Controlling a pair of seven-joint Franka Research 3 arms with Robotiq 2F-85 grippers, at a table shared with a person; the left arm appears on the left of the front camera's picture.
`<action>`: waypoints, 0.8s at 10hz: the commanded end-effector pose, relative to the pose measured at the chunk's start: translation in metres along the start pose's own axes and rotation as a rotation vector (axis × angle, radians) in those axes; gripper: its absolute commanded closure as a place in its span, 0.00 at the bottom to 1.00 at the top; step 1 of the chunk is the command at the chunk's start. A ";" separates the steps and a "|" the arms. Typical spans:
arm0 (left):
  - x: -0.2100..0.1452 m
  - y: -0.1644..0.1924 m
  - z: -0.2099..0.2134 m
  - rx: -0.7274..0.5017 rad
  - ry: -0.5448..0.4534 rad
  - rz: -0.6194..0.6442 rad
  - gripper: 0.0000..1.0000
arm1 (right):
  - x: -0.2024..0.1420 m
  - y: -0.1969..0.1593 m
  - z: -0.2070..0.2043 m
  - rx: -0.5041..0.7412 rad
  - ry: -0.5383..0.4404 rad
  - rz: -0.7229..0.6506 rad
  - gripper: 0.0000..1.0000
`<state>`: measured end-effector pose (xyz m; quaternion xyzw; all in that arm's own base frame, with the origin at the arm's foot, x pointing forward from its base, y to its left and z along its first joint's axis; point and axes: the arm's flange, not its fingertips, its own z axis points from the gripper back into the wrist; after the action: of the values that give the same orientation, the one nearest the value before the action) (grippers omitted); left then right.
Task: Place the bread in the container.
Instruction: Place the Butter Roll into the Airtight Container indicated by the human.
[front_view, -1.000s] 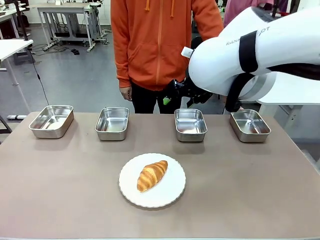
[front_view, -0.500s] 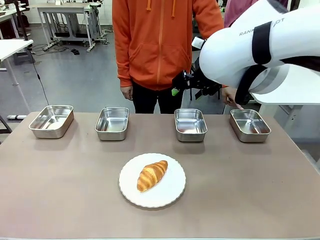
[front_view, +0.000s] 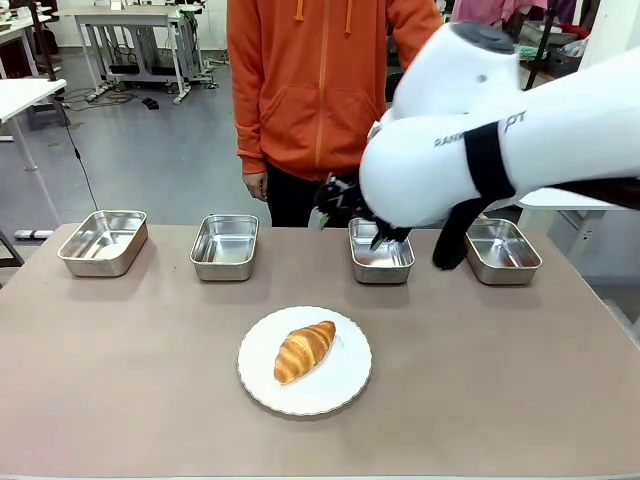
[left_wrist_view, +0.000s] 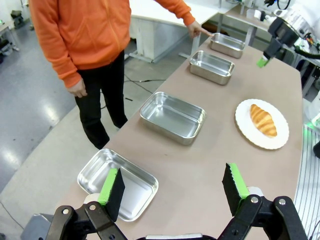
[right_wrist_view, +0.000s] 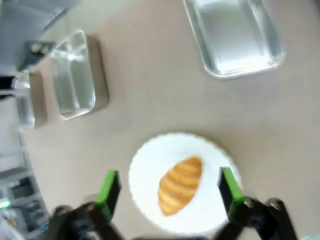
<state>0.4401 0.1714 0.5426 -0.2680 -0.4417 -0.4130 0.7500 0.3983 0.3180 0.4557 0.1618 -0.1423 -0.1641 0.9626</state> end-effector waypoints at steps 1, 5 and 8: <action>0.001 -0.002 0.001 -0.001 -0.009 -0.011 0.00 | -0.010 0.043 -0.015 -0.055 0.049 -0.214 0.00; 0.001 -0.002 0.001 -0.001 -0.009 -0.011 0.00 | -0.051 0.059 -0.078 -0.134 0.206 -0.300 0.00; 0.001 -0.002 0.001 -0.001 -0.009 -0.011 0.00 | -0.062 0.044 -0.085 -0.147 0.221 -0.285 0.00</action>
<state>0.4400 0.1717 0.5424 -0.2679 -0.4416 -0.4127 0.7503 0.3836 0.4064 0.3637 0.1183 0.0167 -0.2919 0.9490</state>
